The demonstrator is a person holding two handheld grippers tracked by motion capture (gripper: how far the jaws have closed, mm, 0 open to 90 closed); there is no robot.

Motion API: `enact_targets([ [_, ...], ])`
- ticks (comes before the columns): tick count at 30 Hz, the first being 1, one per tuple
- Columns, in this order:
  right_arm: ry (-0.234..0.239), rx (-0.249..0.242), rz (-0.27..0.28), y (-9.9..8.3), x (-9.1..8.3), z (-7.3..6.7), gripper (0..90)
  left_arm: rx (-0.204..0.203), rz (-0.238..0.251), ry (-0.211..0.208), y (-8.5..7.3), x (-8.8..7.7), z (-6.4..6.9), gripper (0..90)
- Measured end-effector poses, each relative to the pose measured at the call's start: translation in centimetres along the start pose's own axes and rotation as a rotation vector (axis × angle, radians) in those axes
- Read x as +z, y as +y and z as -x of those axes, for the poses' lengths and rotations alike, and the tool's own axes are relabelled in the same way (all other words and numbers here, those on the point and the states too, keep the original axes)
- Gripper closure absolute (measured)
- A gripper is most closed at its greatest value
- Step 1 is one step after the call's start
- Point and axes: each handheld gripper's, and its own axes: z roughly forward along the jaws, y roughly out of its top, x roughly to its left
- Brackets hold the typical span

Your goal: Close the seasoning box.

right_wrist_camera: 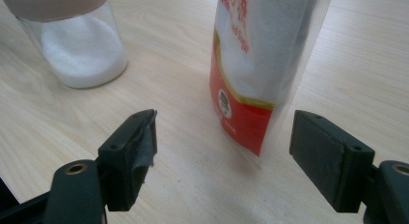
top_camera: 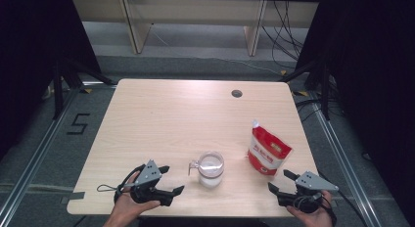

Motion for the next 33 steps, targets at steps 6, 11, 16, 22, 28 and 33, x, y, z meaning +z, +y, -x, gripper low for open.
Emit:
enact_targets([
  [6,0.006,0.011,-0.001,0.0,0.0,-0.2,24.8,-0.015,-0.006,0.006,-0.6,0.0,0.1,17.2],
  [11,0.010,-0.025,-0.001,0.0,0.1,-0.1,22.9,0.001,-0.028,0.009,-1.2,0.0,0.0,16.7],
  [16,0.022,-0.014,-0.005,-0.3,-0.2,-0.3,20.5,0.003,-0.033,0.002,-1.5,0.2,0.1,16.2],
  [22,0.032,-0.001,-0.013,-0.5,-0.3,-0.6,16.7,0.010,-0.036,0.000,-1.7,0.1,0.3,15.9],
  [28,0.042,-0.018,-0.045,-0.7,-0.2,-0.8,16.4,0.007,-0.050,-0.008,-2.0,0.3,0.4,15.9],
  [33,0.050,-0.004,-0.064,-0.7,-0.2,-1.0,16.5,0.016,-0.056,-0.013,-2.1,0.4,0.4,15.9],
])
